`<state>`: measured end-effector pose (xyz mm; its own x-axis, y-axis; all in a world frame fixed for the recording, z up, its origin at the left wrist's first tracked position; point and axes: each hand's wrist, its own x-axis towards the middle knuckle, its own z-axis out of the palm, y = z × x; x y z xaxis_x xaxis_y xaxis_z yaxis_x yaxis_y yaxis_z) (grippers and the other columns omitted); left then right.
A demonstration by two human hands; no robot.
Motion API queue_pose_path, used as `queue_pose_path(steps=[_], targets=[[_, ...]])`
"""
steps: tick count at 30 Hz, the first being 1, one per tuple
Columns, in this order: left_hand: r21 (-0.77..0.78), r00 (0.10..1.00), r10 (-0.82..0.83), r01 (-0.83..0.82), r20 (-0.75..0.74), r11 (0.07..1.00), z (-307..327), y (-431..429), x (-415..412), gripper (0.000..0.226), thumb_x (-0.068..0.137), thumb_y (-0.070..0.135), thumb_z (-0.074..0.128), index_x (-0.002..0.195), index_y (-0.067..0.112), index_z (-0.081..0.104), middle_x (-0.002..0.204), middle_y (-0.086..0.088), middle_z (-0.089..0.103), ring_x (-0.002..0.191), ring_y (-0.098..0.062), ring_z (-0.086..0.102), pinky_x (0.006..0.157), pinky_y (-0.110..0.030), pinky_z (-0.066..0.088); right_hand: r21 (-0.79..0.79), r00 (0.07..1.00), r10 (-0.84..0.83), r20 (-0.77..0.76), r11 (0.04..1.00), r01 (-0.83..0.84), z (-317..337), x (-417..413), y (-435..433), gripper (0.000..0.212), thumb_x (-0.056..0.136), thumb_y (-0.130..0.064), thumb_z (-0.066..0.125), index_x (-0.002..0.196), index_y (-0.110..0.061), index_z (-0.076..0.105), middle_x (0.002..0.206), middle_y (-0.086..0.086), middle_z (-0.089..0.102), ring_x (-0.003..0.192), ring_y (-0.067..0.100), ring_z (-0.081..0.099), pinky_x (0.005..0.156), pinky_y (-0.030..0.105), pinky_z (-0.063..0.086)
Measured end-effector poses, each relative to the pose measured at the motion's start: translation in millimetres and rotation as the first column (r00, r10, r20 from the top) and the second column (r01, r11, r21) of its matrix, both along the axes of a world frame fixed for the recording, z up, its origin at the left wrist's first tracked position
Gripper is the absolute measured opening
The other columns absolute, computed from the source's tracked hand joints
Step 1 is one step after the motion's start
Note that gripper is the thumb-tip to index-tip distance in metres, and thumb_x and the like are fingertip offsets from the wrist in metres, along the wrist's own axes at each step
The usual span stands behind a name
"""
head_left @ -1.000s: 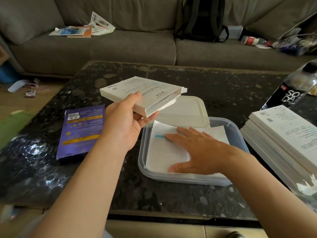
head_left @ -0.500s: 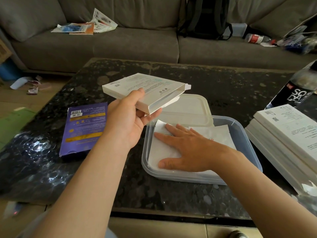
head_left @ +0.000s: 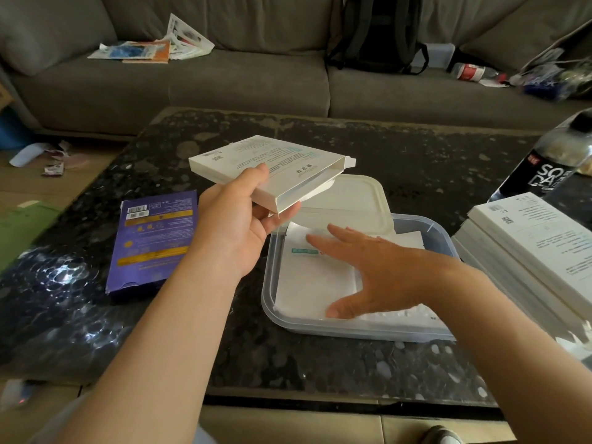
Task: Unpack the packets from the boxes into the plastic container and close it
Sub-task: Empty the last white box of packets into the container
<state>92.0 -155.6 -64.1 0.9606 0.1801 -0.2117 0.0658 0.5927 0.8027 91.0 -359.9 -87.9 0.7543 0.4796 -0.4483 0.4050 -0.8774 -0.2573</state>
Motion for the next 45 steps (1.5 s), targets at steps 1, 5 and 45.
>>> queue_pose_path(steps=[1, 5, 45], targets=[[0.001, 1.0, -0.004, 0.004, -0.001, 1.0, 0, -1, 0, 0.019, 0.099, 0.013, 0.068, 0.114, 0.025, 0.063, 0.108, -0.005, 0.077, 0.095, -0.021, 0.079, 0.066, -0.033, 0.064, -0.035, 1.0, 0.011, 0.005, 0.999, -0.011, -3, -1, -1, 0.103, 0.078, -0.076, 0.059, 0.148, -0.058, -0.016, 0.164, -0.021, -0.018, 0.154, 0.015, -0.01, 0.123, 0.045, 0.0], [0.009, 1.0, -0.016, 0.016, -0.006, 1.0, -1, -3, -1, 0.023, 0.099, 0.013, 0.069, 0.116, 0.027, 0.063, 0.11, -0.005, 0.077, 0.095, -0.021, 0.079, 0.067, -0.034, 0.064, -0.09, 0.998, 0.039, 0.039, 0.995, -0.035, -11, -1, -1, 0.104, 0.081, -0.076, 0.054, 0.147, -0.056, -0.023, 0.165, -0.017, -0.021, 0.155, 0.016, -0.01, 0.123, 0.046, -0.001], [0.065, 0.994, -0.103, 0.1, 0.033, 0.993, -3, -11, -3, 0.039, 0.102, 0.026, 0.064, 0.14, 0.024, 0.059, 0.121, -0.005, 0.076, 0.109, -0.025, 0.075, 0.068, -0.031, 0.062, 0.51, 0.723, -0.399, 0.564, 0.857, 0.075, 9, -6, 27, 0.058, 0.1, -0.032, 0.055, 0.154, -0.029, 0.034, 0.107, -0.002, 0.074, 0.083, 0.019, 0.071, 0.069, 0.036, 0.062]])
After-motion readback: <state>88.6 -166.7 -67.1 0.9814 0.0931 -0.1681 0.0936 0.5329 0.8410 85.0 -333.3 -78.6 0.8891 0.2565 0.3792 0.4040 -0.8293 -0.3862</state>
